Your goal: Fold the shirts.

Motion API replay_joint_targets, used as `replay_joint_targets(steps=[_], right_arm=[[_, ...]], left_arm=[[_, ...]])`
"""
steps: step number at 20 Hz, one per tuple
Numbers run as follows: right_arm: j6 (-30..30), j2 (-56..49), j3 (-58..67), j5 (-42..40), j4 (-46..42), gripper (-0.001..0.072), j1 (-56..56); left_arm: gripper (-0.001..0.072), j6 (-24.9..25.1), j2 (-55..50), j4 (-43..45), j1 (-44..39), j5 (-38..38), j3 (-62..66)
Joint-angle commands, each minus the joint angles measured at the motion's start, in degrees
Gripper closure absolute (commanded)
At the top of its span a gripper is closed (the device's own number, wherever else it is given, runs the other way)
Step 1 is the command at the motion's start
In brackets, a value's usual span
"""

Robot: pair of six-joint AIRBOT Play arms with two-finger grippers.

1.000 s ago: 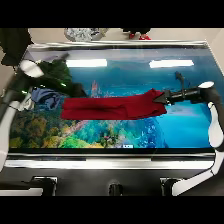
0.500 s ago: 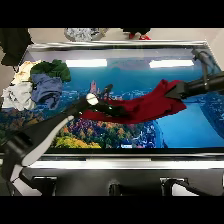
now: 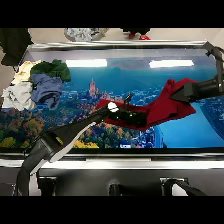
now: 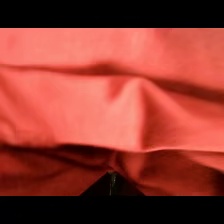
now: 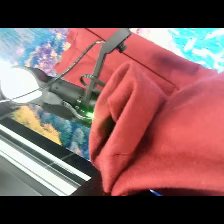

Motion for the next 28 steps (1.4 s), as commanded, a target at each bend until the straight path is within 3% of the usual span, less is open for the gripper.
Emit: replay_joint_targets(steps=[1,4,6,11,15,16,17,18,21,24,26,28], right_arm=[[0.09,-2.29,0.07,-1.18,-1.18,0.0673,0.81],[-0.31,-6.97,0.07,-6.01,0.26,0.0673,6.47],[-0.28,-10.69,0.07,-9.84,4.15,0.0673,11.45],[0.72,-21.75,0.07,-20.98,9.55,0.0672,22.75],[1.38,-31.21,0.07,-27.19,17.46,0.0668,28.63],[1.14,-32.5,0.07,-29.29,19.54,0.0603,29.7],[0.04,-33.42,0.07,-31.34,22.25,0.0336,30.47],[-2.16,-33.73,0.07,-33.03,24.61,-0.0002,30.71],[-5.27,-31.98,0.17,-35.85,25.59,0.0017,28.61],[-6.36,-28.55,0.17,-32.13,21.68,0.0017,21.7],[-5.75,-26.14,0.17,-25.55,13.11,0.0017,15.56],[-2.99,-24.76,0.15,-14.45,-1.97,0.002,9.73]], left_arm=[[0.0682,-2.4,3.48,12.15,3.85,-3.5,1.36],[0.0681,-3.82,13.46,26.64,12.57,-7.41,1.36],[0.0681,-3.8,21.18,30.45,18.95,-7.5,1.36],[0.068,-3.56,37.48,30.71,31.67,-7.63,1.36],[0.068,-2.49,45.75,30.82,34.58,-10.49,1.36],[0.0679,-1.79,47.3,30.82,34.4,-11.06,1.36],[0.0679,-1.07,48.41,30.84,34.12,-11.1,1.36],[0.068,-1.05,49.18,30.8,34.05,-10.97,1.36],[0.0679,-0.68,49.48,30.86,33.99,-11.17,1.36],[0.0679,0.35,49.31,31.47,33.99,-11.63,1.22],[0.0679,0.33,49.27,32.92,34.01,-11.63,0.68],[0.0679,0.33,49.27,34.36,34.01,-11.93,-0.11]])
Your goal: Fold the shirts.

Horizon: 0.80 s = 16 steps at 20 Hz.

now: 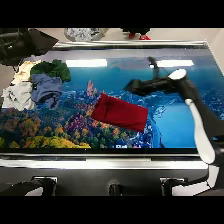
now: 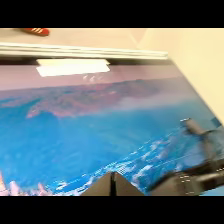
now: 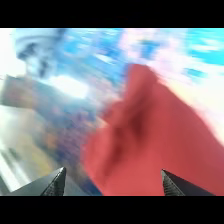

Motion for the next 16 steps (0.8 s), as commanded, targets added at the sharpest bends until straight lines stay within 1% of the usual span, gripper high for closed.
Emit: replay_joint_targets(steps=[1,2,3,4,5,7,8,9,10,11,12,16], right_arm=[[3.56,2.45,-0.61,17.33,-25.46,0.0058,-8.68],[3.87,3.39,-2.97,20.59,-33.07,0.0076,-9.01],[4.15,5.11,-7.56,19.23,-38.05,0.0079,-9.01],[4.85,6.62,-12.52,14.75,-36.15,0.0079,-9.03],[4.39,7.32,-17.07,9.11,-29.29,0.0079,-9.05],[1.16,6.6,-23.23,-0.04,-13.55,0.0079,-8.9],[0.11,5.79,-25.16,-2.27,-8.39,0.0087,-8.9],[-0.85,4.63,-26.1,-2.4,-5.75,0.0088,-8.87],[-0.9,3.5,-26.21,-1.92,-5.57,0.0099,-8.87],[-0.87,2.78,-26.21,-1.68,-5.55,0.0145,-8.9],[-0.87,2.49,-26.21,-1.99,-5.35,0.0155,-8.87],[-0.22,1.97,-26.23,-4.63,-5.33,0.0155,-7.67]], left_arm=[[0.0679,0.31,0.17,2.29,0.15,-1.07,-0.98],[0.0679,0.31,0.17,2.95,0.2,-2.25,-1.16],[0.0679,0.31,0.17,4.13,0.26,-3.85,-1.18],[0.0679,0.31,0.17,5.25,0.24,-5.2,-1.18],[0.0679,0.28,0.15,5.77,0.24,-5.66,-1.18],[0.0679,0.28,0.17,5.75,0.2,-5.66,-1.18],[0.0679,0.28,0.17,5.75,0.2,-5.7,-1.18],[0.0679,0.26,0.17,5.73,0.2,-5.7,-1.18],[0.0679,0.26,0.17,5.73,0.2,-5.7,-1.18],[0.0679,0.26,0.17,5.73,0.2,-5.68,-1.18],[0.0679,0.24,0.17,5.68,0.2,-5.68,-1.18],[0.0679,0.24,0.17,3.58,-0.22,-5.88,-1.18]])
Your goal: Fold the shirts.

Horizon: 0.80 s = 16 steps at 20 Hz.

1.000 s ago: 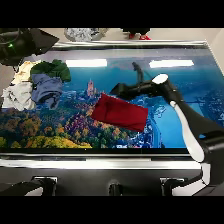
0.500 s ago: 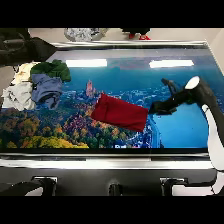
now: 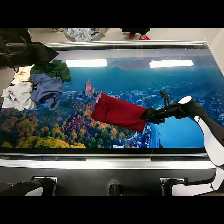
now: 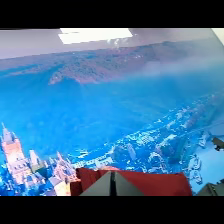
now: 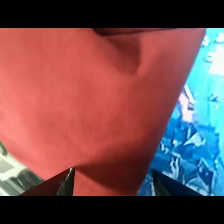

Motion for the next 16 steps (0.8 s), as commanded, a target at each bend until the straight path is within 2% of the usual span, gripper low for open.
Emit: replay_joint_targets(steps=[1,2,3,4,6,7,12,16], right_arm=[[0.11,-1.11,-0.66,-2.75,1.66,0.0156,2.05],[0.09,-1.64,-0.63,-3.23,1.68,0.0169,3.3],[-0.33,-1.95,-0.63,-4.74,1.66,0.0441,4.31],[-1.11,-1.79,-0.5,-6.27,1.95,0.0664,4.55],[-6.91,-0.87,1.88,-6.58,3.91,0.0674,3.61],[-7.85,-0.39,4.09,-6.19,3.8,0.0674,2.23],[-7.85,0.22,17.46,2.23,2.82,0.0673,-13.84],[-7.85,2.25,20.22,8.46,1.77,0.0672,-31.01]], left_arm=[[0.0678,-0.02,0.0,-1.29,-0.44,-0.24,0.0],[0.0678,-0.02,0.0,-1.25,-0.7,-0.24,0.0],[0.0678,-0.02,0.02,-1.4,-0.72,-0.28,0.0],[0.0678,-0.02,0.04,-1.66,-0.7,-0.44,0.02],[0.0678,0.0,0.07,-1.66,-0.7,-0.44,0.02],[0.0678,-0.02,0.07,-1.64,-0.7,-0.44,0.02],[0.0679,0.0,0.07,-1.64,-0.7,-0.44,0.0],[0.0678,0.0,-0.11,-1.64,-0.7,-0.44,0.0]])
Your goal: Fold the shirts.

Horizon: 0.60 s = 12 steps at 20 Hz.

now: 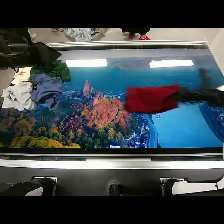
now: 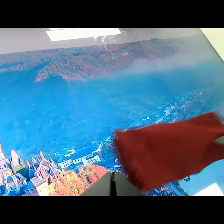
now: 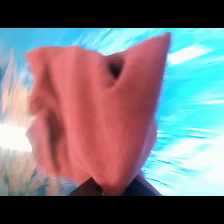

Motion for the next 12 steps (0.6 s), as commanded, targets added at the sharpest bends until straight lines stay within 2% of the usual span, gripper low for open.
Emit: replay_joint_targets(steps=[1,5,8,12], right_arm=[[-0.37,1.81,2.73,6.19,-1.44,0.0672,-15.39],[-0.37,2.54,2.73,14.19,-5.77,0.0672,-30.88],[-0.35,2.54,2.73,19.52,-13.73,0.0672,-40.63],[0.83,3.19,-0.09,21.35,-21.84,0.0673,-48.76]], left_arm=[[0.0678,0.02,-0.13,-0.04,-0.04,0.0,0.0],[0.0678,0.0,-0.13,-0.04,-0.07,-0.02,0.0],[0.0678,-0.68,-0.11,-0.07,-0.07,-0.72,0.0],[0.0679,-0.68,-0.11,-0.07,-0.09,-2.95,0.0]])
